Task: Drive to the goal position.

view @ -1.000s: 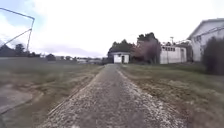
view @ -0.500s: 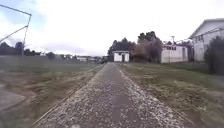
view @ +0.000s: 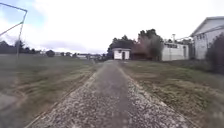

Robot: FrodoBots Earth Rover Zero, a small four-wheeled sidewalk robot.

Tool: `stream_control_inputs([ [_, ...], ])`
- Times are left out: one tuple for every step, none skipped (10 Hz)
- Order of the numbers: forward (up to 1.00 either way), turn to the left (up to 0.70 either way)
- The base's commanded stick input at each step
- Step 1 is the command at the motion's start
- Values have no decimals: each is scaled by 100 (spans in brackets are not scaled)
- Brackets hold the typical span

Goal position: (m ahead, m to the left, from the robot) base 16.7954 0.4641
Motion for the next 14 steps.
stream_control_inputs([
  [60,1],
  [60,1],
  [60,1],
  [60,1],
  [60,1],
  [60,1],
  [60,1],
  [60,1],
  [60,1],
  [60,1],
  [60,1],
  [60,1],
  [60,1],
  [60,1],
])
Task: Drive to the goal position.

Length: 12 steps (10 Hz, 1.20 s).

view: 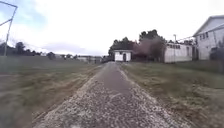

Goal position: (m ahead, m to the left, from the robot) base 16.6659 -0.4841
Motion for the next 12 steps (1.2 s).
stream_control_inputs([
  [60,1],
  [60,1],
  [60,1],
  [60,1],
  [60,1],
  [60,1],
  [60,1],
  [60,1],
  [60,1],
  [60,1],
  [60,1],
  [60,1],
])
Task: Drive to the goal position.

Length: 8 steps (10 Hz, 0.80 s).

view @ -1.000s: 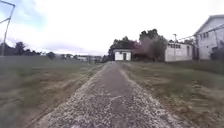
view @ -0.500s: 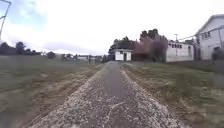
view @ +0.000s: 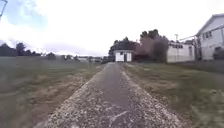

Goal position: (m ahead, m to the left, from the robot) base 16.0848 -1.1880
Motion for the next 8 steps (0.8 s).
stream_control_inputs([
  [60,1],
  [60,1],
  [60,1],
  [60,1],
  [60,1],
  [60,1],
  [60,1],
  [60,1],
])
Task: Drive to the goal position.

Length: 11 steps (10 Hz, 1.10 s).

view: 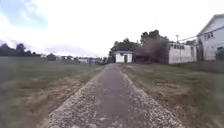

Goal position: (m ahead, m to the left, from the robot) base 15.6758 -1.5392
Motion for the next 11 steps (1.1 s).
stream_control_inputs([
  [60,1],
  [60,1],
  [60,1],
  [60,1],
  [60,1],
  [60,1],
  [60,1],
  [60,1],
  [60,1],
  [60,1],
  [60,1],
])
